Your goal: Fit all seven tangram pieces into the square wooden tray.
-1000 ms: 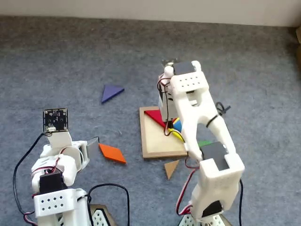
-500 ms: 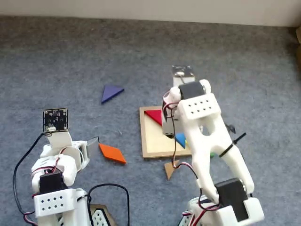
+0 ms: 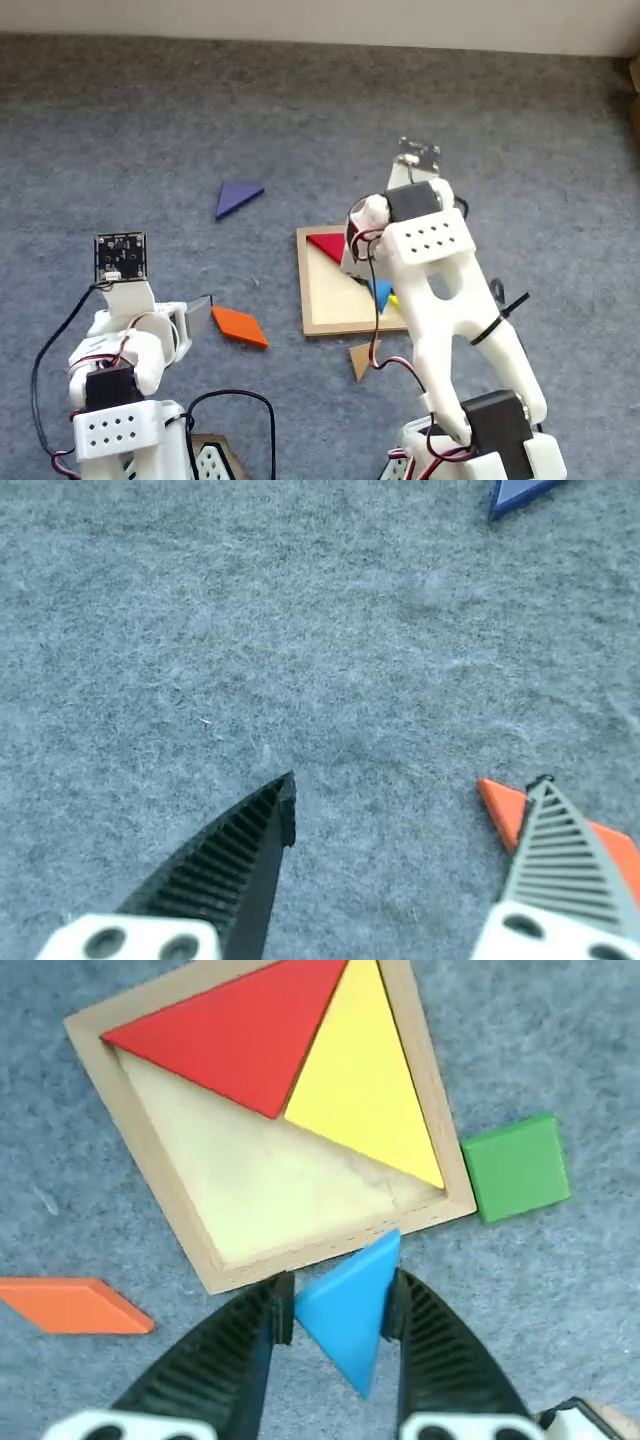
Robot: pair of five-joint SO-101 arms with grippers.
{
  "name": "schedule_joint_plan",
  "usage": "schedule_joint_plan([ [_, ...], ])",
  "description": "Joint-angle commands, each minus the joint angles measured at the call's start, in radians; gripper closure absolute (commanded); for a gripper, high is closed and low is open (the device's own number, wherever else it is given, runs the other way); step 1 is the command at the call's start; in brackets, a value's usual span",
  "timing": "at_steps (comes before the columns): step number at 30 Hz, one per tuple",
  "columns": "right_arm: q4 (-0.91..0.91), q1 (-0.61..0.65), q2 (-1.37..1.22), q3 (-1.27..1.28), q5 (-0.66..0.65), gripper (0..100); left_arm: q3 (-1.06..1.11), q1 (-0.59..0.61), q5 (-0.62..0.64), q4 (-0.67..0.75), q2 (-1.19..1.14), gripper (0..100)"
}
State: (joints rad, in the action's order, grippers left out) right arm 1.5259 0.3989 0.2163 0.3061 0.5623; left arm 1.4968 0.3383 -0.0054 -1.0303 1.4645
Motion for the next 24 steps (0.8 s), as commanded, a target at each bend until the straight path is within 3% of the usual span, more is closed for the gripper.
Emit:
schedule_joint_plan([
  [1, -0.085, 0.008, 0.044, 0.045, 0.14, 88.7, -0.008, 0.008, -0.009, 0.018, 0.008, 65],
  [12, -0.499, 0.005, 0.045, 0.337, 0.531, 88.6, -0.008, 0.007, -0.009, 0.018, 0.008, 65],
  [22, -0.591, 0.002, 0.044, 0.392, 0.554, 87.8, -0.008, 0.007, -0.009, 0.018, 0.008, 65],
  [24, -0.598, 0.002, 0.042, 0.392, 0.555, 84.0, -0.008, 0.007, -0.009, 0.018, 0.008, 65],
])
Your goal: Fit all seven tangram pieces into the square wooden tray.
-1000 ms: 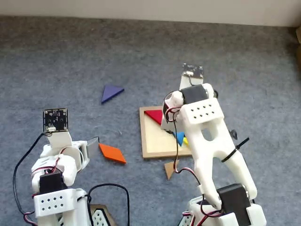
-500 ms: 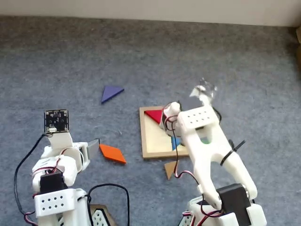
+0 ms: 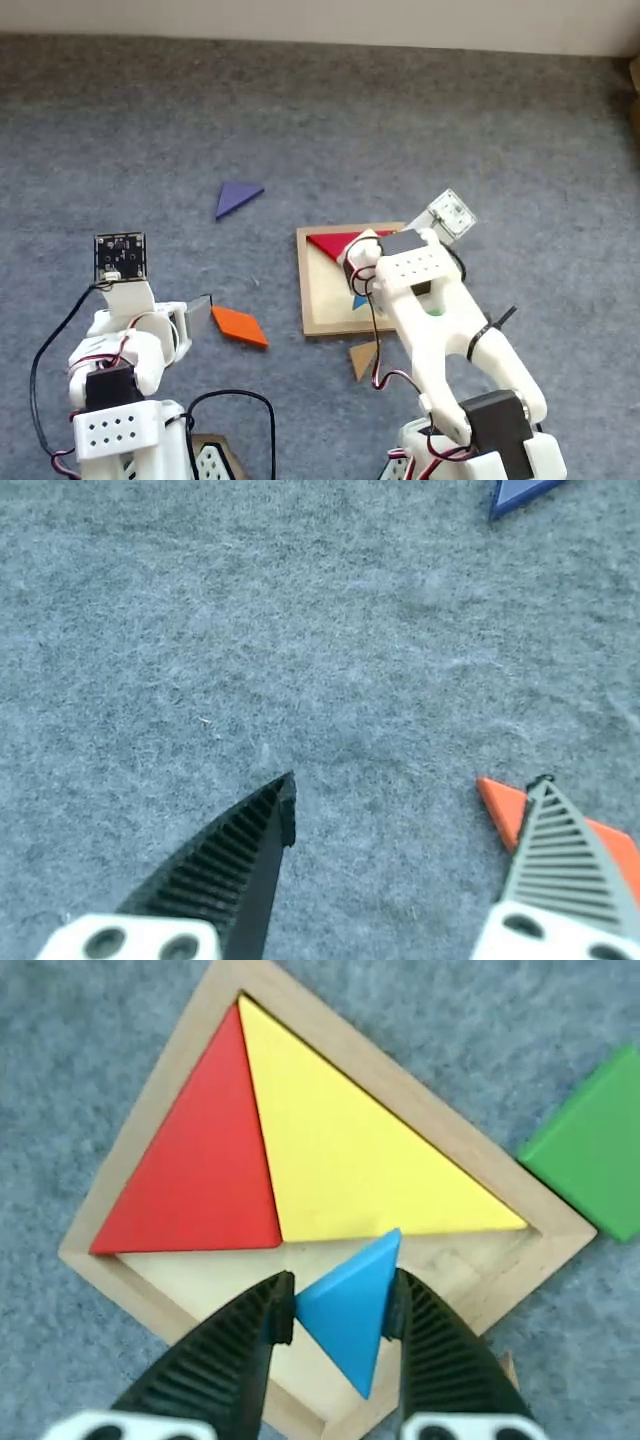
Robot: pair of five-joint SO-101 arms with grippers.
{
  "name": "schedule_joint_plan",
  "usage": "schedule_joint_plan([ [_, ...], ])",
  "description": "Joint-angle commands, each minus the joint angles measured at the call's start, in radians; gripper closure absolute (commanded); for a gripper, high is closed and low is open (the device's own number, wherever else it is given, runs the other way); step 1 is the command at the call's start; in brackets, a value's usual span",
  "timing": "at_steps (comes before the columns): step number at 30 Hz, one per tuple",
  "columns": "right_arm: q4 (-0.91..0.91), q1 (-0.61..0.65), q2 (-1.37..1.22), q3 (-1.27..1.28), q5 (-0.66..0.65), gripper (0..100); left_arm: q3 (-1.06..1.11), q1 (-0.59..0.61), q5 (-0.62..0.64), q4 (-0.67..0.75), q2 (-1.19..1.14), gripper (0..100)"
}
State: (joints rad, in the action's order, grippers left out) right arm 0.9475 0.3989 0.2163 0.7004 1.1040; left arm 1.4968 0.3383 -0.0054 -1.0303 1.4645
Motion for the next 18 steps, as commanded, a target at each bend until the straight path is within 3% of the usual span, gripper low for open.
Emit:
schedule_joint_plan([
  [1, -0.019, 0.002, 0.042, -0.002, 0.014, 80.7, -0.008, 0.007, -0.009, 0.018, 0.008, 65],
  [5, -0.008, 0.008, 0.044, -0.001, 0.014, 68.3, -0.008, 0.007, -0.009, 0.018, 0.008, 65],
  [14, 0.125, -0.004, 0.054, -0.013, 0.005, 68.5, -0.008, 0.005, -0.009, 0.018, 0.008, 65],
  [18, 0.13, -0.01, 0.054, -0.053, -0.1, 75.4, -0.008, 0.005, -0.009, 0.018, 0.008, 65],
])
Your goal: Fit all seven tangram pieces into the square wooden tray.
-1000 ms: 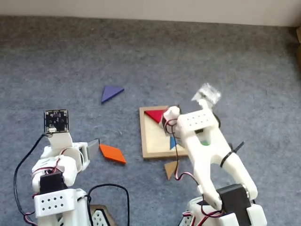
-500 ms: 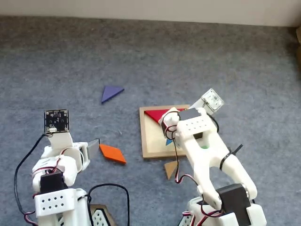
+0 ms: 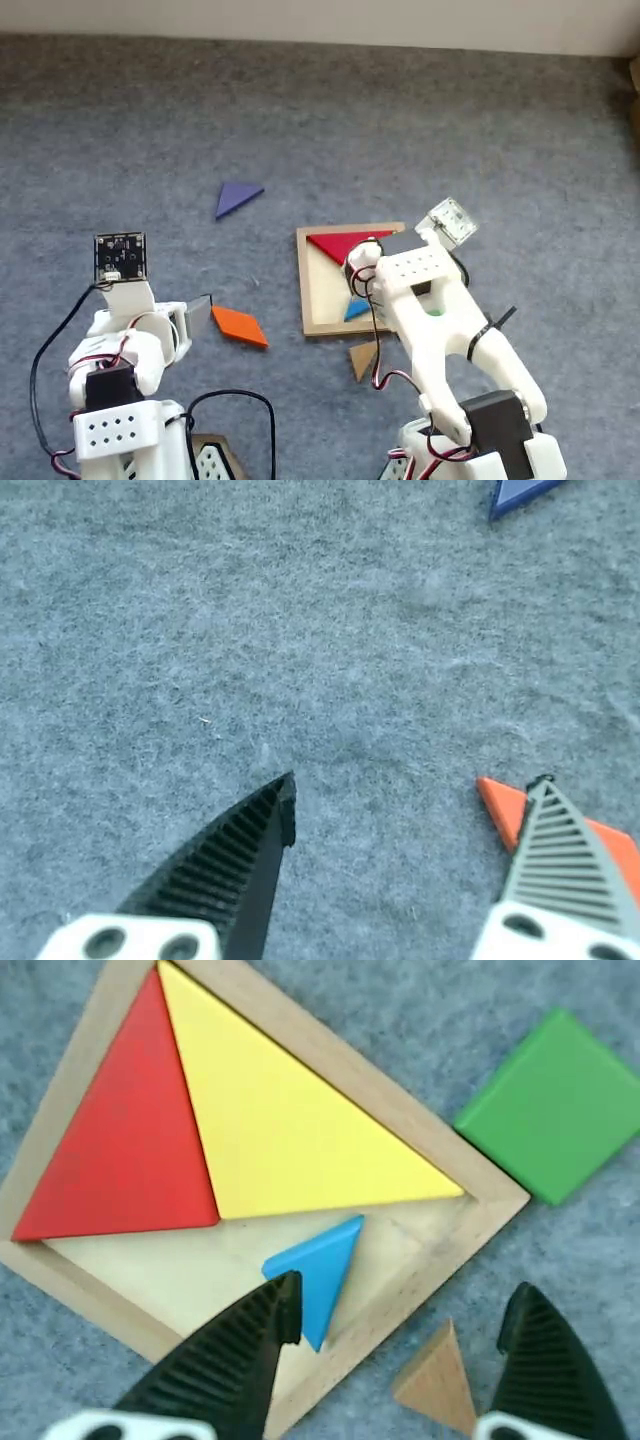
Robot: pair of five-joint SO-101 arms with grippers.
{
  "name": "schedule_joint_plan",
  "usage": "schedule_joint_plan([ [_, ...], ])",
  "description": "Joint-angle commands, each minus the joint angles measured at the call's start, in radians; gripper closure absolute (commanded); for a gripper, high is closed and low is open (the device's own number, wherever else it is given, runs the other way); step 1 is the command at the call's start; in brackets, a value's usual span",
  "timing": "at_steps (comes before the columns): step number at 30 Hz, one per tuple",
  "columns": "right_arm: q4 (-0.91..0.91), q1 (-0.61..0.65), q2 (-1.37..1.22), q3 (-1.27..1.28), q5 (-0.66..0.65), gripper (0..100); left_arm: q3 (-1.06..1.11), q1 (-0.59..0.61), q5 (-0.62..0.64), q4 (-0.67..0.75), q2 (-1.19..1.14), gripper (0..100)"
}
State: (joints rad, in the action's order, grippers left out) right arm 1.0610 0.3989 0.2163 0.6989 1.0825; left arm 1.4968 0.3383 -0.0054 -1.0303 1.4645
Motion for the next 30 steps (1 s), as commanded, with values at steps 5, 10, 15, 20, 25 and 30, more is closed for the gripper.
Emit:
schedule_joint_plan([
  [5, 0.013, -0.005, 0.054, -0.114, -0.311, 99.8, -0.008, 0.005, -0.009, 0.018, 0.008, 65],
  [10, 0.01, 0.001, 0.047, -0.153, -0.54, 99.5, -0.008, 0.005, -0.009, 0.018, 0.008, 65],
  [15, -0.085, 0.065, 0.042, -0.136, -0.635, 99.4, -0.008, 0.005, -0.009, 0.018, 0.008, 65],
  [20, -0.222, 0.085, 0.042, -0.042, -0.658, 99.4, -0.008, 0.005, -0.009, 0.018, 0.008, 65],
  [25, -0.309, 0.085, 0.041, 0.076, -0.658, 99.4, -0.008, 0.005, -0.009, 0.018, 0.008, 65],
  [30, -0.311, 0.081, 0.041, 0.154, -0.66, 99.4, -0.008, 0.005, -0.009, 0.018, 0.008, 65],
])
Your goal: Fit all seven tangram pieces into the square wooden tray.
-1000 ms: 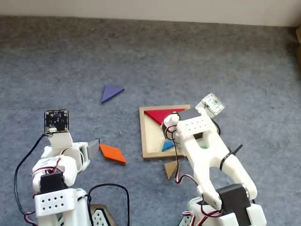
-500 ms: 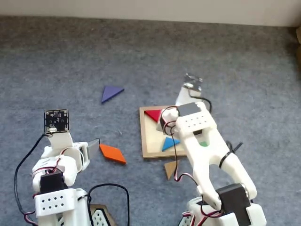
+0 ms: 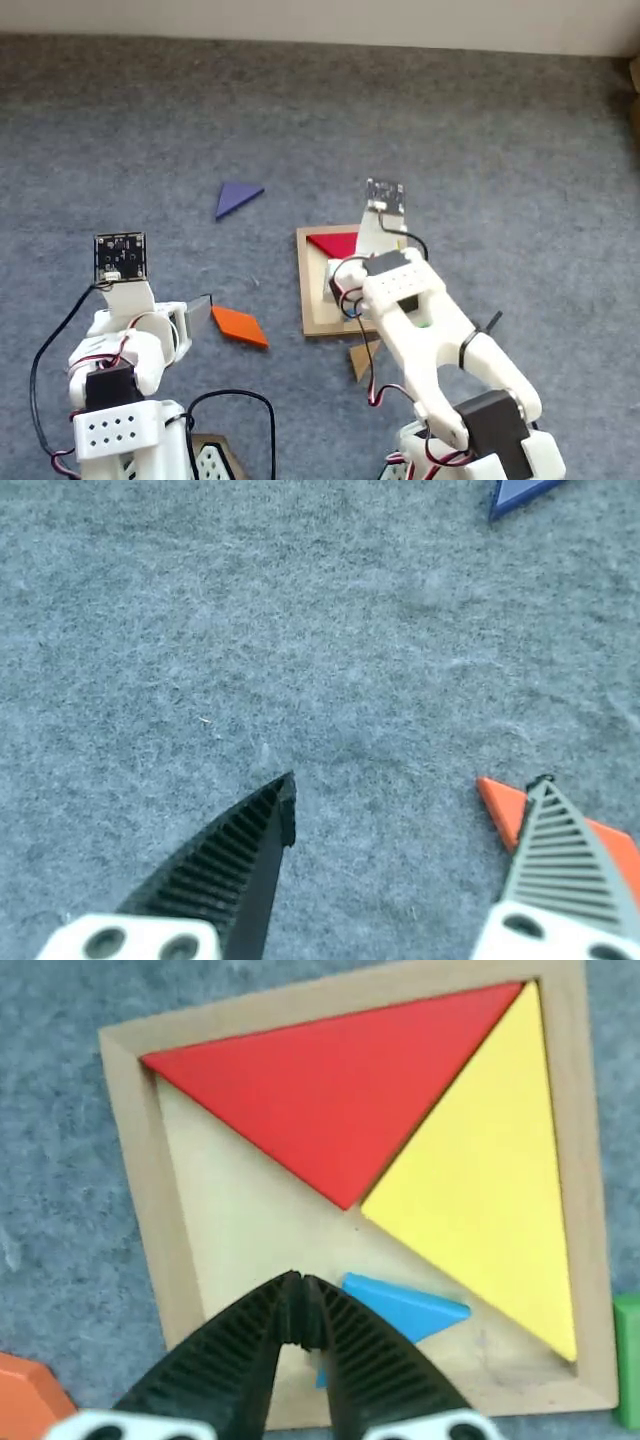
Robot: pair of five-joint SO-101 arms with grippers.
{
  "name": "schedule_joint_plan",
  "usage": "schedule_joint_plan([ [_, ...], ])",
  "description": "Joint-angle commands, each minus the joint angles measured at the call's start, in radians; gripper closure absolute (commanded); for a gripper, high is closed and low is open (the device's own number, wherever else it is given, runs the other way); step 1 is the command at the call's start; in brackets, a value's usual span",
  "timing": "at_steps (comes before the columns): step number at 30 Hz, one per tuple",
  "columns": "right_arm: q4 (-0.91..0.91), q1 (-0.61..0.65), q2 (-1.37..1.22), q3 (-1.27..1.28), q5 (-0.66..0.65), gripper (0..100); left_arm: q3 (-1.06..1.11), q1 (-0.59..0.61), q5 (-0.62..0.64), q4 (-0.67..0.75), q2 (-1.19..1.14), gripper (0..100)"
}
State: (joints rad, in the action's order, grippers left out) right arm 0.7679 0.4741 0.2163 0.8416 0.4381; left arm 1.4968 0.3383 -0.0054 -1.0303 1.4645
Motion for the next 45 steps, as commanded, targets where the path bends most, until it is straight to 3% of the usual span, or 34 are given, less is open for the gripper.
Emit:
schedule_joint_plan([
  [1, -0.019, 0.005, 0.041, 0.027, -0.015, 99.4, -0.008, 0.005, -0.011, 0.018, 0.008, 65],
  [10, 0.002, -0.173, 0.054, 0.056, -0.015, 99.4, -0.008, 0.005, -0.011, 0.018, 0.008, 65],
  [16, 0.262, -0.197, 0.076, -0.025, -0.118, 99.4, -0.008, 0.005, -0.011, 0.018, 0.008, 65],
  [22, 0.556, -0.243, 0.266, -0.189, -0.127, 99.4, -0.012, 0.005, -0.011, 0.018, 0.008, 65],
  [29, 0.608, -0.386, 0.57, -0.113, -0.129, 99.1, -0.111, -0.008, -0.008, 0.009, 0.008, 65],
  [38, 0.492, -0.653, 0.814, 0.2, -0.207, 98.9, -0.354, -0.331, -0.068, -0.186, -0.002, 65],
  [45, 0.364, -0.831, 0.949, 0.414, -0.212, 98.9, -0.47, -0.522, -0.066, -0.224, -0.004, 65],
])
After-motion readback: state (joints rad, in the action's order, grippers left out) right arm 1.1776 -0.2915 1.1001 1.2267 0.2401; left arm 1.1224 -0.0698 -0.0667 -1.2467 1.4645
